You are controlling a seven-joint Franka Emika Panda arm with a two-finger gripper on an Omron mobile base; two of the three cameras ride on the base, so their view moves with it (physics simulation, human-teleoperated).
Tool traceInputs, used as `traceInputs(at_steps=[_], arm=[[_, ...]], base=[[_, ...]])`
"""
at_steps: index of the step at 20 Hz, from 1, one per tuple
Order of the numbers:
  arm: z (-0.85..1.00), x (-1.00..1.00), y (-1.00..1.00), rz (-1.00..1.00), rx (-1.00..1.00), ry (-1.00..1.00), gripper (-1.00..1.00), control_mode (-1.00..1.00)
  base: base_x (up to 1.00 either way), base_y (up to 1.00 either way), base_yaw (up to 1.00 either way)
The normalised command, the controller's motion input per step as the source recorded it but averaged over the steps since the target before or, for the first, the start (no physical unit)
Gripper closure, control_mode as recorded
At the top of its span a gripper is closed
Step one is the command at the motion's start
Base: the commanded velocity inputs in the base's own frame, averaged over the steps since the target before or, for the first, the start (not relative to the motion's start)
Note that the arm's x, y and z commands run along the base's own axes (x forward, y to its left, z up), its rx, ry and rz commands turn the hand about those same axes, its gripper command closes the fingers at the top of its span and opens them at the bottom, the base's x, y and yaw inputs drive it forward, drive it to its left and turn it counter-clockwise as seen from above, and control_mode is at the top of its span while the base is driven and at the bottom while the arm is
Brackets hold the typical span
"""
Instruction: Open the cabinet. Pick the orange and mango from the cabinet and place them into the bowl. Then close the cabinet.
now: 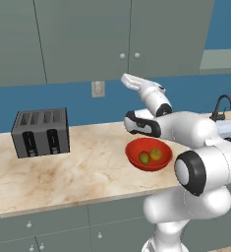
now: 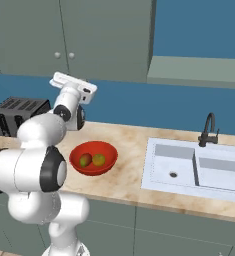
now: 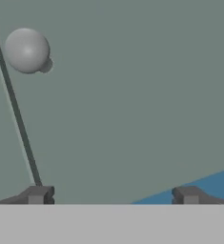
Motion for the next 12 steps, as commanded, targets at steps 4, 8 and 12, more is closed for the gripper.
traceInputs(at_steps=[4,8,12], arm=[[0.1,0.91,0.41,-0.08,-0.07,0.0,-1.0,-1.0],[0.56,0.22,0.5,-0.01,-0.05,-0.04,-1.0,-1.0],[0.11,1.0,0.72,-0.22,-0.12,0.08,-1.0,-1.0]], base=[[0.0,0.0,0.0],[0.0,0.0,0.0],[0.0,0.0,0.0]])
